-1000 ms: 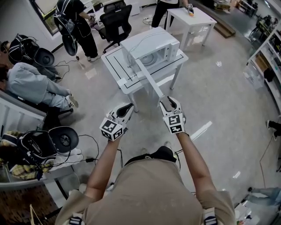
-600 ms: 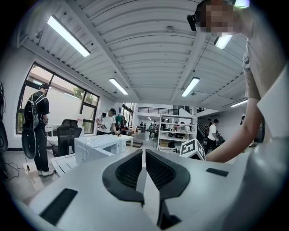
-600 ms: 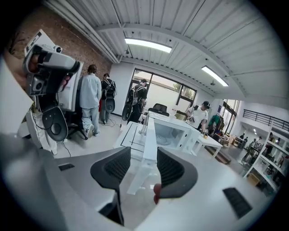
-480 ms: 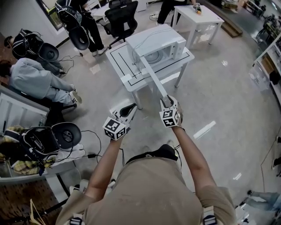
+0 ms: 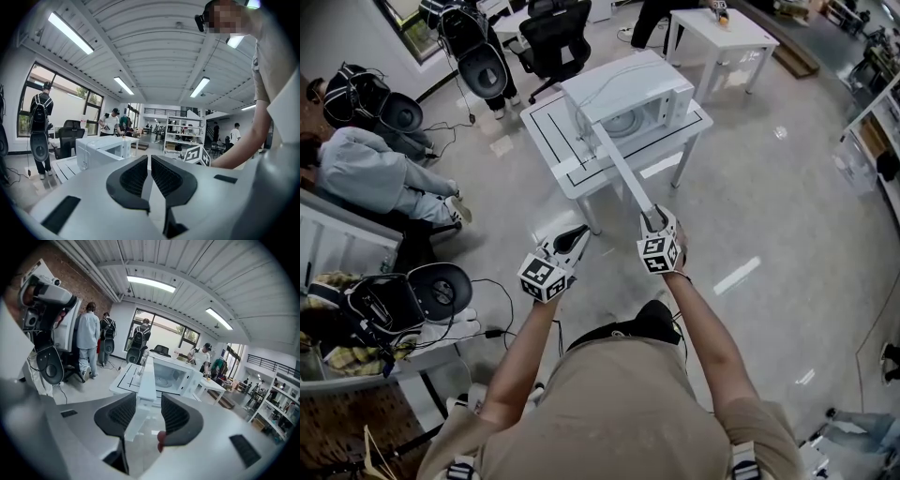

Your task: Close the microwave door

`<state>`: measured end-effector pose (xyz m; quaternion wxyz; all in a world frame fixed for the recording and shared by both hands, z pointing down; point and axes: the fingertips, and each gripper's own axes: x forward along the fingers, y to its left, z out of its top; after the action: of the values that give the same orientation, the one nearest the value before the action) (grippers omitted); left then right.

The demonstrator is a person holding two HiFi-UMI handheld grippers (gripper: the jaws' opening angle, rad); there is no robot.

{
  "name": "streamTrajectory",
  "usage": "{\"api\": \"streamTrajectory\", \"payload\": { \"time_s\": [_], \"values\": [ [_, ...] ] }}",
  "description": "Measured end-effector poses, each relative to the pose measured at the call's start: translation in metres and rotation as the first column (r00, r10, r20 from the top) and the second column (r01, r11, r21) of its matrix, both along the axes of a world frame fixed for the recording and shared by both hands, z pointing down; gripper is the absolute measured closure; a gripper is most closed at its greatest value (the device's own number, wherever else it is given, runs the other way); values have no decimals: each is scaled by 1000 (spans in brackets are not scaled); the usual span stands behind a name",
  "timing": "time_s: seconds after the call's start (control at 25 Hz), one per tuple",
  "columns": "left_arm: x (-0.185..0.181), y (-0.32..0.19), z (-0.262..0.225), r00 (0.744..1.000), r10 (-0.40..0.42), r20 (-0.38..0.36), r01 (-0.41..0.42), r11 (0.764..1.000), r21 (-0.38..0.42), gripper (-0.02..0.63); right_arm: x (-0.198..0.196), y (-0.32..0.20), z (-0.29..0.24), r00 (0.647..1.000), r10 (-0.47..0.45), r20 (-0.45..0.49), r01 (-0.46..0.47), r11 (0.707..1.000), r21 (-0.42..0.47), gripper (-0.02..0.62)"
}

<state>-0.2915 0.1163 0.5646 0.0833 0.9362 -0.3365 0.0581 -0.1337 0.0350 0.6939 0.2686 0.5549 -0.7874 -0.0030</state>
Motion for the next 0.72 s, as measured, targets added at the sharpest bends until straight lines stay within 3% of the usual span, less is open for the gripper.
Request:
{"api": "streamTrajectory", "payload": {
  "time_s": [0.72],
  "values": [
    [100, -73, -7, 994, -108, 26, 109, 994, -31, 595, 65, -41, 1, 988, -149, 34, 150, 988, -21, 457]
  ]
}}
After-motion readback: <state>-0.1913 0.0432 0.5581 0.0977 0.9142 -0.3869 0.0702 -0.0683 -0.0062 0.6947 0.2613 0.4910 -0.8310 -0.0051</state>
